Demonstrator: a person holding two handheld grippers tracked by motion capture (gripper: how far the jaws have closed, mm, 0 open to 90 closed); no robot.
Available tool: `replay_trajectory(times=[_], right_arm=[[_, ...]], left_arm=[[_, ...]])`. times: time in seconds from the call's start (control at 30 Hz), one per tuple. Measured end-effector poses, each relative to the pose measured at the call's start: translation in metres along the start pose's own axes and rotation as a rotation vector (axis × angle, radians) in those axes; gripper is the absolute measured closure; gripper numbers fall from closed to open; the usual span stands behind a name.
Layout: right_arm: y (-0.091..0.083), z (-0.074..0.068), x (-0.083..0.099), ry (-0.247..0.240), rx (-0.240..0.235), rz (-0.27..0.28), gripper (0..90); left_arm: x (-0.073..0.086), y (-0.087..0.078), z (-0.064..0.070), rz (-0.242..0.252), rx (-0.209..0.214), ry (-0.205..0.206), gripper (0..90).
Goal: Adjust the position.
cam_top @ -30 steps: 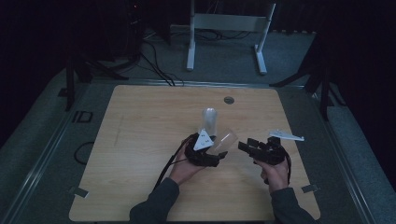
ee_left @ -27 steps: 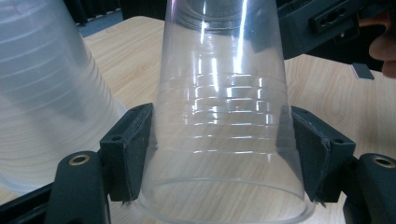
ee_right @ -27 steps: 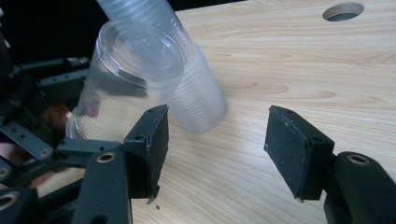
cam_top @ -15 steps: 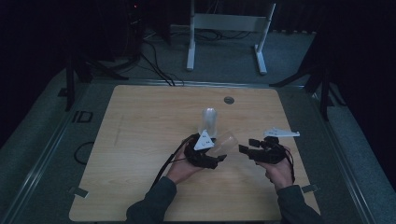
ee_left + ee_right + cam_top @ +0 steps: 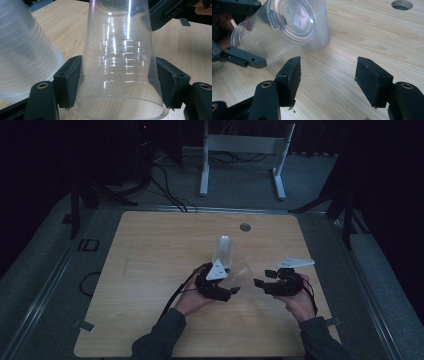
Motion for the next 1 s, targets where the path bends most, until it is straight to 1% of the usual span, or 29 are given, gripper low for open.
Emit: replay_trajectory(times=[0.23, 0.3, 0.33, 0.43, 0.5, 0.63, 0.67, 0.7, 0.8, 0.9, 0.93, 1.0], right_arm=[[-0.001, -0.004, -0.004, -0.069, 0.01, -0.035, 35.9], [-0.001, -0.005, -0.004, -0.075, 0.012, -0.04, 35.9], [-0.002, -0.005, -0.006, -0.091, 0.018, -0.051, 35.6], [-0.001, -0.006, -0.006, -0.096, 0.015, -0.059, 35.0], [0.001, -0.007, -0.005, -0.109, 0.018, -0.084, 34.6], [0.002, -0.008, -0.005, -0.128, 0.021, -0.107, 34.5], [0.002, -0.008, -0.005, -0.128, 0.021, -0.107, 34.5], [0.002, -0.009, -0.005, -0.145, 0.025, -0.114, 34.4], [0.001, -0.009, -0.006, -0.166, 0.031, -0.128, 34.4], [0.001, -0.009, -0.007, -0.172, 0.032, -0.134, 34.4], [0.0, -0.011, -0.007, -0.203, 0.037, -0.154, 34.5], [0.0, -0.012, -0.008, -0.225, 0.038, -0.173, 34.4]], left_arm=[[0.002, -0.003, -0.001, -0.019, 0.015, 0.016, 28.6], [0.003, -0.003, -0.001, -0.022, 0.016, 0.017, 28.6], [0.004, -0.004, -0.001, -0.032, 0.017, 0.023, 28.7], [0.004, -0.005, -0.001, -0.036, 0.019, 0.025, 28.6], [0.005, -0.005, -0.002, -0.039, 0.02, 0.028, 28.6], [0.006, -0.006, -0.003, -0.052, 0.02, 0.037, 28.7], [0.006, -0.007, -0.003, -0.055, 0.021, 0.04, 28.7], [0.006, -0.007, -0.003, -0.055, 0.021, 0.039, 28.7], [0.007, -0.007, -0.003, -0.066, 0.029, 0.047, 28.7], [0.007, -0.007, -0.003, -0.072, 0.032, 0.053, 28.7], [0.007, -0.007, -0.002, -0.083, 0.041, 0.067, 28.7], [0.007, -0.007, -0.002, -0.091, 0.042, 0.074, 28.7]])
Point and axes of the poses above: each handheld gripper's, and its own axes: y roughly forward along the jaws, x roughly out of its underside, z roughly to its right, the point moved 7 cm from there along y, roughly forward along the jaws, and after that the axes turned 15 degrees about -z, right-handed, at the moved point
